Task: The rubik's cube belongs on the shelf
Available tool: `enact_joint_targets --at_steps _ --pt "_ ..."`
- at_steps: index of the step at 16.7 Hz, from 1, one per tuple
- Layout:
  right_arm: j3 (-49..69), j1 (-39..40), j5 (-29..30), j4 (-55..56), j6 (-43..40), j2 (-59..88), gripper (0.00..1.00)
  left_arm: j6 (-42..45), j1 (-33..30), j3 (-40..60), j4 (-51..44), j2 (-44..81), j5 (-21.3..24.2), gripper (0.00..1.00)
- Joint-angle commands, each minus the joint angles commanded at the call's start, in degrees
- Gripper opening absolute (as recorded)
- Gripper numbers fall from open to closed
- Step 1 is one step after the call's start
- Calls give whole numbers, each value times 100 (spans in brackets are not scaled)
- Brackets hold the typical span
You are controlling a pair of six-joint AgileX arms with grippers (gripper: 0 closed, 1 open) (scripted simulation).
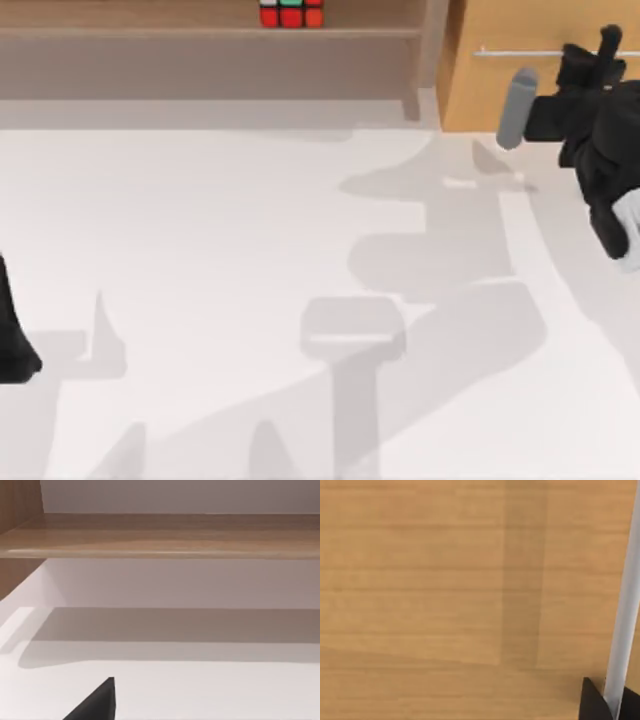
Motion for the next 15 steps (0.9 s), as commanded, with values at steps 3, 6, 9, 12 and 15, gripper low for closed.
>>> enact_joint_targets --at_steps 3,6,9,12,15 --pt "94 -8 -13 -47 -1 31 0 0 0 0 0 0 0 100" --pt "94 -8 -13 -47 -1 31 8 0 0 0 0 0 0 100" --pt "94 -8 -13 -47 -1 31 30 0 0 0 0 0 0 100" --pt "94 -8 -13 -47 -1 31 53 0 0 0 0 0 0 100" --pt "94 -8 -13 -47 -1 31 75 0 0 0 0 0 0 100"
